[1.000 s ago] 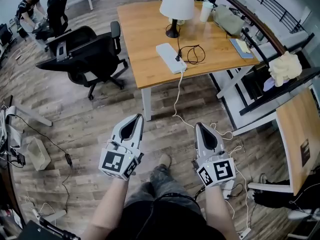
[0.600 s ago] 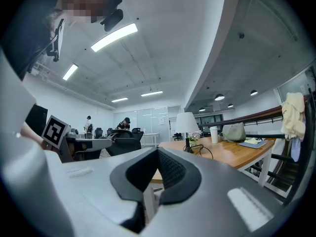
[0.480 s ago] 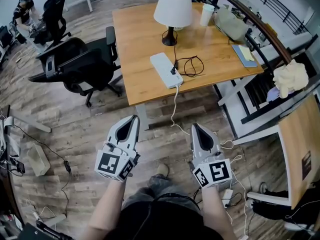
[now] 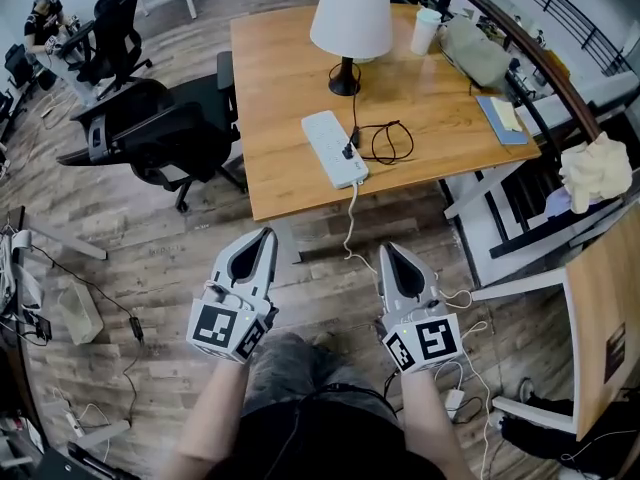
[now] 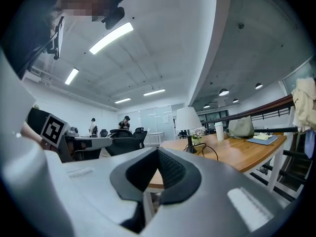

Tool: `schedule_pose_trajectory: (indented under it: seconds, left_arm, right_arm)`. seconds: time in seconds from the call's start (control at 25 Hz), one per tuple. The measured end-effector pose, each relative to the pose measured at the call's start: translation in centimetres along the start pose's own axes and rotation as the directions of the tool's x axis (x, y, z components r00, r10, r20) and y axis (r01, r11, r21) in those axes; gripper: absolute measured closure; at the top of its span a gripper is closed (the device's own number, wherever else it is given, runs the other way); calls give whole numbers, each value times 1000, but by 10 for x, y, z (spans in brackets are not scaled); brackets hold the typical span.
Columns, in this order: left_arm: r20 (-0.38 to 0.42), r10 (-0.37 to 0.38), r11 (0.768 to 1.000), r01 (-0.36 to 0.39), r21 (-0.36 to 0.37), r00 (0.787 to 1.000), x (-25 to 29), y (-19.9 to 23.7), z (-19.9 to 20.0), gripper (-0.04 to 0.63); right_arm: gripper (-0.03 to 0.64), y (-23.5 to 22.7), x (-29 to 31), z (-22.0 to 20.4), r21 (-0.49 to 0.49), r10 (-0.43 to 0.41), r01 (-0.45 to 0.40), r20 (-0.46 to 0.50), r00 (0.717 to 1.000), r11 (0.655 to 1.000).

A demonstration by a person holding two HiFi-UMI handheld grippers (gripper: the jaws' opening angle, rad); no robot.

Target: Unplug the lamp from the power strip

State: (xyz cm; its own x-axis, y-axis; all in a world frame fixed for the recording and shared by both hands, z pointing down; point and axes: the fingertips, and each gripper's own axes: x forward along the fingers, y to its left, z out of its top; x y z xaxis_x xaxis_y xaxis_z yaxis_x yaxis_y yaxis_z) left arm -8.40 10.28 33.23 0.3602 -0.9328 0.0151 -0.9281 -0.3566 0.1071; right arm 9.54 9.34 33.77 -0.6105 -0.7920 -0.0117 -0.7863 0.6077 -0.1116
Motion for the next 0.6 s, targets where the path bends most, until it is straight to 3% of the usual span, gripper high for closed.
schedule_pose_trajectory:
  seconds: [0.28,0.6]
  left_arm:
    - [-48,11,1000,-10,19,999,5,0,-8,598]
    - [-59,0,1000,-1,-15,998,34,8,-19,598]
  right_arm:
    - [609,-7,7,-14,48,10,-9,-15,1000,999]
    - [609,-23,24,-17,35,2,0,-38,999,999]
